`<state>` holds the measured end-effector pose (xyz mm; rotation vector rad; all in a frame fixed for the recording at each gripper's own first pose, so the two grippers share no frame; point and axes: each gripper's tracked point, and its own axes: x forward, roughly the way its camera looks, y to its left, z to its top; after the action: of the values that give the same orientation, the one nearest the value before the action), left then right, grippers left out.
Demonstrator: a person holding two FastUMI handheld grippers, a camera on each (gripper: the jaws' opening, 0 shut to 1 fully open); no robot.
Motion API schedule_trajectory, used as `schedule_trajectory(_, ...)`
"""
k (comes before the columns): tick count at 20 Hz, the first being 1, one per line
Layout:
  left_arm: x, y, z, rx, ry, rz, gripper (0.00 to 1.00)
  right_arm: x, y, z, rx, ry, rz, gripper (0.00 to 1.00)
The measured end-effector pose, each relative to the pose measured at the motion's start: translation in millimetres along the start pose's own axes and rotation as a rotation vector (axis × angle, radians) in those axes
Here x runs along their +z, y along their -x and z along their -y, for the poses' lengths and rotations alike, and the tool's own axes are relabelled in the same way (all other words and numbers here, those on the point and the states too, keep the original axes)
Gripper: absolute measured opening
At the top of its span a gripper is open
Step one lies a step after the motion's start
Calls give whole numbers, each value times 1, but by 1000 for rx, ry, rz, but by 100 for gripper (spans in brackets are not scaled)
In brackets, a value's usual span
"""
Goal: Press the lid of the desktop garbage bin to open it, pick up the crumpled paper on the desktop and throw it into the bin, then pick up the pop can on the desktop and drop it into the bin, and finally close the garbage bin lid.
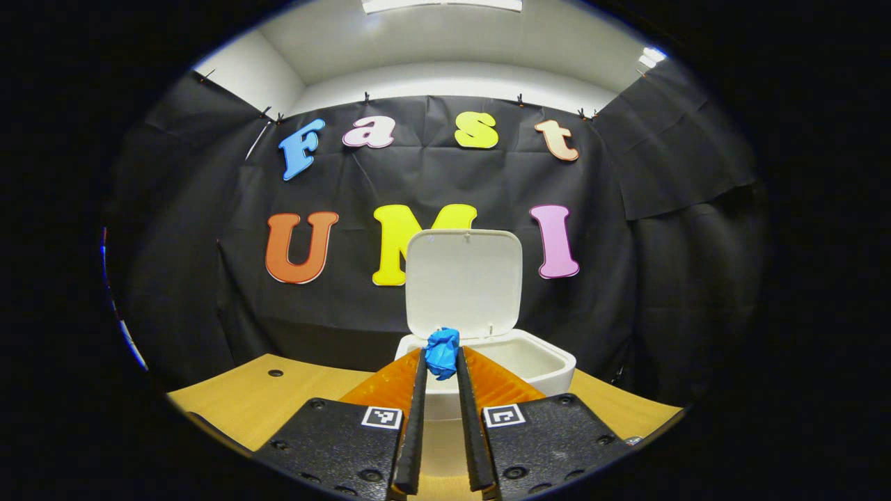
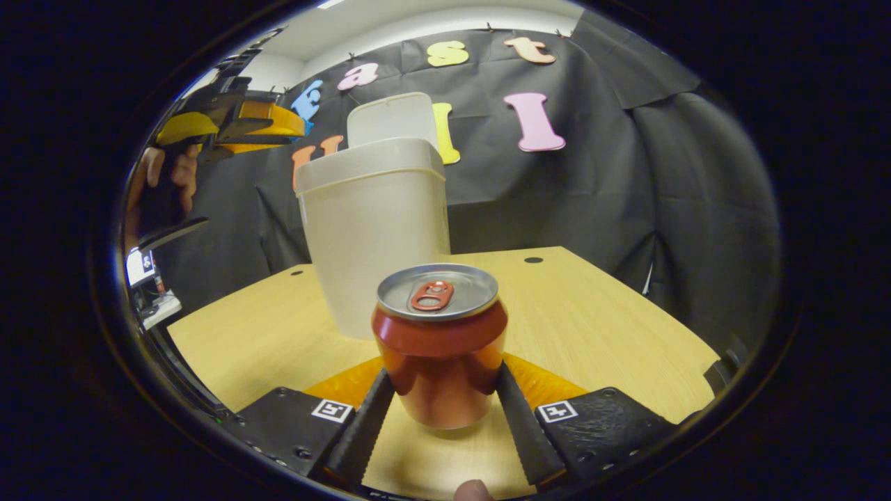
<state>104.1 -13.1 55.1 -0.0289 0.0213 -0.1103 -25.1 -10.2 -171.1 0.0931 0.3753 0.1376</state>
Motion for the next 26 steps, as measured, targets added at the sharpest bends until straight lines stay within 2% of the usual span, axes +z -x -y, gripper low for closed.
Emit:
schedule_trajectory(2, 7, -15, 4, -10, -1, 15, 31, 4, 0, 5, -4, -4, 9, 81)
schedule_trajectory(5, 4, -35, 10, -17, -19, 4, 42, 6, -2, 10, -5, 6, 1, 81)
schedule_trajectory(7, -5, -45, 11, -11, -30, -28, 40, 6, -2, 14, -6, 8, -1, 81)
schedule_trajectory(8, -9, -48, 12, -14, -29, -39, 53, 4, -3, 15, -7, 7, -5, 82)
schedule_trajectory(10, -11, -50, 14, -15, -26, -49, 66, 1, -4, 18, -8, 1, -16, 80)
schedule_trajectory(12, -6, -50, 14, -9, -31, -37, 91, 0, -5, 21, -12, -8, -19, 81)
schedule_trajectory(13, -5, -50, 15, -5, -36, -29, 99, 1, -6, 21, -14, -10, -19, 81)
schedule_trajectory(20, 5, -34, 4, 4, -34, -3, 99, 19, -2, 20, -30, 15, 21, 81)
schedule_trajectory(26, 5, -15, -26, 48, -9, -3, 100, 84, 9, 13, -33, 93, 137, 81)
